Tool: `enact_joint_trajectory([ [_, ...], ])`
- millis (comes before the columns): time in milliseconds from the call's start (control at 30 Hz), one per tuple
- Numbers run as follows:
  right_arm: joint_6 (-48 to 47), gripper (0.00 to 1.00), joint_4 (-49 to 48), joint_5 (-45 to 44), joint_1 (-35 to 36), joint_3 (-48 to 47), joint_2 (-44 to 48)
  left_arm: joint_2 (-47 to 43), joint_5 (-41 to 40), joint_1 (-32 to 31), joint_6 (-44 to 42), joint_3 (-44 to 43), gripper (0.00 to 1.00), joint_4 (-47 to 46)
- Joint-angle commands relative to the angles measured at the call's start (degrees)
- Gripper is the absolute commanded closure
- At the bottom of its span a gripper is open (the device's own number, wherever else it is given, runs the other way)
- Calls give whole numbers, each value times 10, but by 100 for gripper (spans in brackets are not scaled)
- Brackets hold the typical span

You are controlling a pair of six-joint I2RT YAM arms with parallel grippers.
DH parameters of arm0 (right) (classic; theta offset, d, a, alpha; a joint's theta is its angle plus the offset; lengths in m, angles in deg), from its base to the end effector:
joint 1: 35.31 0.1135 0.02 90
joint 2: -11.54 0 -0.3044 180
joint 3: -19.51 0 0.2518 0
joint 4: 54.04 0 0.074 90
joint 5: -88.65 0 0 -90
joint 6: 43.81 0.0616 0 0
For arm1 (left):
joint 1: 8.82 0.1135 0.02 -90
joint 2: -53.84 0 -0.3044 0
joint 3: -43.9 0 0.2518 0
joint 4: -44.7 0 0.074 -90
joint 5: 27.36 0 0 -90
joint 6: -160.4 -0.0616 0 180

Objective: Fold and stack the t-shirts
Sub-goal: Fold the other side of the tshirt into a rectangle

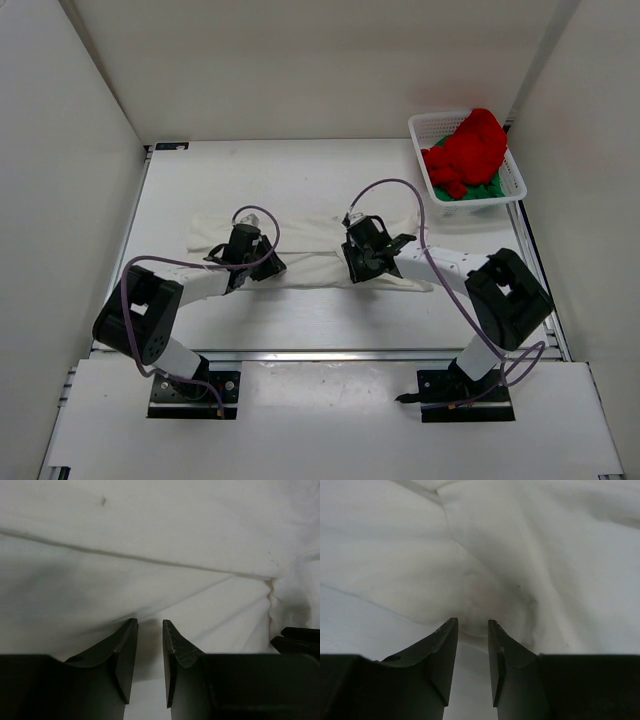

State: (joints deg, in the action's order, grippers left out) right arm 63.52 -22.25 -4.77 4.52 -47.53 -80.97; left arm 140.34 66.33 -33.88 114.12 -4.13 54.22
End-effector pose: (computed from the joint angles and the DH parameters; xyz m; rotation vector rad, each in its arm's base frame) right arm 0.2588 0.2111 0.1954 -0.4842 2.5509 0.2968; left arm 0.2603 -0.1261 0.1600 -0.3753 2.4754 -0.6095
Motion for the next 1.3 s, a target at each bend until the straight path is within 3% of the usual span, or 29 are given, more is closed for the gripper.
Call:
enact_joint_trajectory([
  [0, -4, 72, 13, -27, 10, -20, -14, -36, -4, 8, -10, 8, 62, -16],
  [100, 3, 72, 27, -27, 16, -25, -21, -38, -2, 10, -10, 16, 62, -15],
  [267, 0, 89, 39, -38, 16, -44, -20, -51, -10, 26, -12, 26, 61, -17],
  [500, -11, 95, 96, -13, 23, -98, 0, -76, -16, 40, -15, 25, 61, -7],
  [800, -18, 94, 121, 95, 31, -117, -57, -83, 1, 53, -10, 29, 61, -8],
  [967, -18, 88, 94, 129, 25, -123, -21, -99, 0, 67, -2, 30, 61, -6],
  [1067, -12, 77, 79, 134, -19, -120, 10, -97, -1, 60, 0, 8, 61, -4],
  [1133, -9, 76, 49, 126, -57, -92, 29, -88, -8, 40, -2, -21, 61, -2],
  [1267, 36, 84, -22, 105, -162, -18, 58, -20, -4, 19, 0, -85, 59, 2],
])
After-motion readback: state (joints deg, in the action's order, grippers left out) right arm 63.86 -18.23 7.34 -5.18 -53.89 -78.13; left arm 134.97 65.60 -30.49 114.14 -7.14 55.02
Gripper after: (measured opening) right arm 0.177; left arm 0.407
